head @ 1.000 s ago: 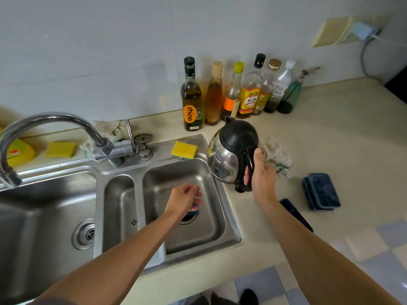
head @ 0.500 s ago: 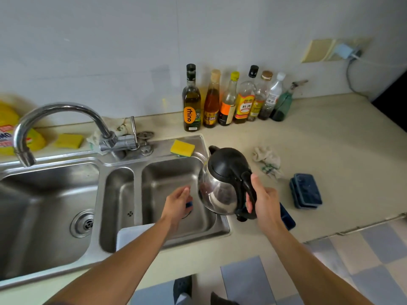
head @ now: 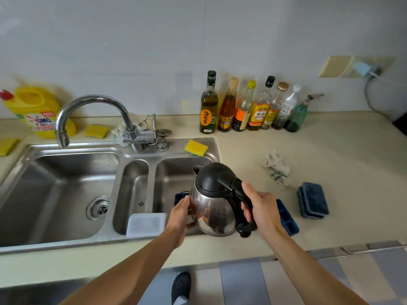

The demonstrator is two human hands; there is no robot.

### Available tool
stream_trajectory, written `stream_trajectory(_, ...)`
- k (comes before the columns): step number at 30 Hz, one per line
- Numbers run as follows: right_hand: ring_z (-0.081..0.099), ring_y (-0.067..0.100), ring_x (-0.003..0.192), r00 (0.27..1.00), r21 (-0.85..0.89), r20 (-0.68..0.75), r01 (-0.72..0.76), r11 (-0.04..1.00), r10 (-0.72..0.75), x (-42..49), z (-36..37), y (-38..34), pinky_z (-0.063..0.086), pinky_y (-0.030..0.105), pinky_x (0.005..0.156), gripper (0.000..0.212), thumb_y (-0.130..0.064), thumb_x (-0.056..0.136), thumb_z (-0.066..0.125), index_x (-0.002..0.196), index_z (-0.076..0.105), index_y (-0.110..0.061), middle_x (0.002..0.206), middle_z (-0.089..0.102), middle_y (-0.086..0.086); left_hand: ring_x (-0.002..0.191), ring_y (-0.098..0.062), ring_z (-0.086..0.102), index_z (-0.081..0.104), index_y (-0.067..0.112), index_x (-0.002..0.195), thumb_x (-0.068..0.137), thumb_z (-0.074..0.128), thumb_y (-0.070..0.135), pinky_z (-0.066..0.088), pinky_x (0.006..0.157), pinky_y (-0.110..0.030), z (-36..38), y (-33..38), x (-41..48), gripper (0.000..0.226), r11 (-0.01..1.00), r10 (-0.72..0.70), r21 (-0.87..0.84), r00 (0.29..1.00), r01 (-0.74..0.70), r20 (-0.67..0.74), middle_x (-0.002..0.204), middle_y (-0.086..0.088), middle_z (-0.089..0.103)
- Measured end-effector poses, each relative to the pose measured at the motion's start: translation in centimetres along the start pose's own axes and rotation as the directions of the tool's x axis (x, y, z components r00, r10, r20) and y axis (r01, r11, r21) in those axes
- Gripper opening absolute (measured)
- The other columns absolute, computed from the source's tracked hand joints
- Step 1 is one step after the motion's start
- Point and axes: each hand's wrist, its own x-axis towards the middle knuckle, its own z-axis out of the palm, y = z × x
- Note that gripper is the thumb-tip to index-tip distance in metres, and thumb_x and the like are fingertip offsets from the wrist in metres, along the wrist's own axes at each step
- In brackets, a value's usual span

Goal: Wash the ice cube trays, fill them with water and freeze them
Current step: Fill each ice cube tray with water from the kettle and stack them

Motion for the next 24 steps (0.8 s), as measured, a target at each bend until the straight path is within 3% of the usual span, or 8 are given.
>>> stream_trajectory(7, 0.05, 0.018, 0.043, 0.999, -0.091, 0.043, -0.022, 0.996, 0.026, 0.4, 1.2, -1.6, 0.044, 0.026, 0.047, 0.06, -0.057, 0.093, 0.06, 0.057, 0.065, -0.009, 0.052, 0.059, 0.006, 0.103, -0.032, 0.065, 0.074, 0.018, 0.084, 0.105, 0.043, 0.042, 0.052, 0.097, -0.057, -0.9, -0.8, 0.0, 0.044, 0.997, -0.058, -0.049, 0.998, 0.058, 0.004, 0.1, -0.012, 0.075)
stream_trajectory(10, 0.05, 0.017, 0.044, 0.997, -0.116, 0.056, -0.039, 0.992, 0.046, 0.6, 1.6, -2.1, 0.044, 0.026, 0.048, 0.061, -0.058, 0.092, 0.06, 0.059, 0.066, -0.007, 0.052, 0.058, 0.006, 0.103, -0.034, 0.065, 0.071, 0.016, 0.092, 0.106, 0.042, 0.042, 0.051, 0.1, -0.055, -1.2, -1.2, 0.2, 0.042, 0.995, -0.086, -0.057, 0.996, 0.086, -0.001, 0.104, -0.015, 0.073)
stream_trajectory(13, 0.049, 0.016, 0.041, 0.997, -0.139, 0.053, -0.054, 0.989, 0.062, 0.8, 1.9, -2.5, 0.043, 0.022, 0.045, 0.061, -0.059, 0.092, 0.06, 0.052, 0.065, -0.014, 0.049, 0.058, 0.003, 0.106, -0.034, 0.067, 0.07, 0.011, 0.109, 0.106, 0.043, 0.043, 0.054, 0.098, -0.051, -1.5, -1.6, 0.5, 0.041, 0.99, -0.128, -0.067, 0.992, 0.126, -0.021, 0.108, -0.016, 0.074)
stream_trajectory(17, 0.049, 0.016, 0.04, 0.996, -0.168, 0.057, -0.056, 0.984, 0.066, 1.1, 2.5, -2.7, 0.043, 0.021, 0.043, 0.062, -0.058, 0.092, 0.061, 0.048, 0.067, -0.016, 0.048, 0.059, 0.002, 0.101, -0.034, 0.071, 0.071, 0.011, 0.108, 0.105, 0.043, 0.044, 0.057, 0.093, -0.051, -1.9, -1.8, 0.6, 0.043, 0.984, -0.162, -0.071, 0.987, 0.161, -0.013, 0.097, -0.013, 0.078)
stream_trajectory(20, 0.05, 0.015, 0.04, 0.995, -0.18, 0.059, -0.071, 0.981, 0.082, 1.3, 2.9, -2.9, 0.044, 0.023, 0.043, 0.06, -0.06, 0.09, 0.062, 0.048, 0.068, -0.017, 0.049, 0.059, 0.003, 0.103, -0.034, 0.07, 0.069, 0.011, 0.112, 0.105, 0.044, 0.045, 0.058, 0.092, -0.05, -2.1, -1.9, 0.7, 0.043, 0.977, -0.198, -0.08, 0.98, 0.196, -0.018, 0.104, -0.015, 0.076)
stream_trajectory(24, 0.05, 0.016, 0.042, 0.993, -0.197, 0.059, -0.09, 0.976, 0.103, 1.7, 3.3, -3.3, 0.043, 0.026, 0.044, 0.06, -0.059, 0.089, 0.063, 0.05, 0.066, -0.013, 0.05, 0.06, 0.005, 0.099, -0.034, 0.071, 0.07, 0.009, 0.111, 0.106, 0.043, 0.043, 0.06, 0.077, -0.043, -2.2, -1.6, 0.7, 0.043, 0.971, -0.221, -0.101, 0.975, 0.218, -0.02, 0.099, -0.015, 0.077)
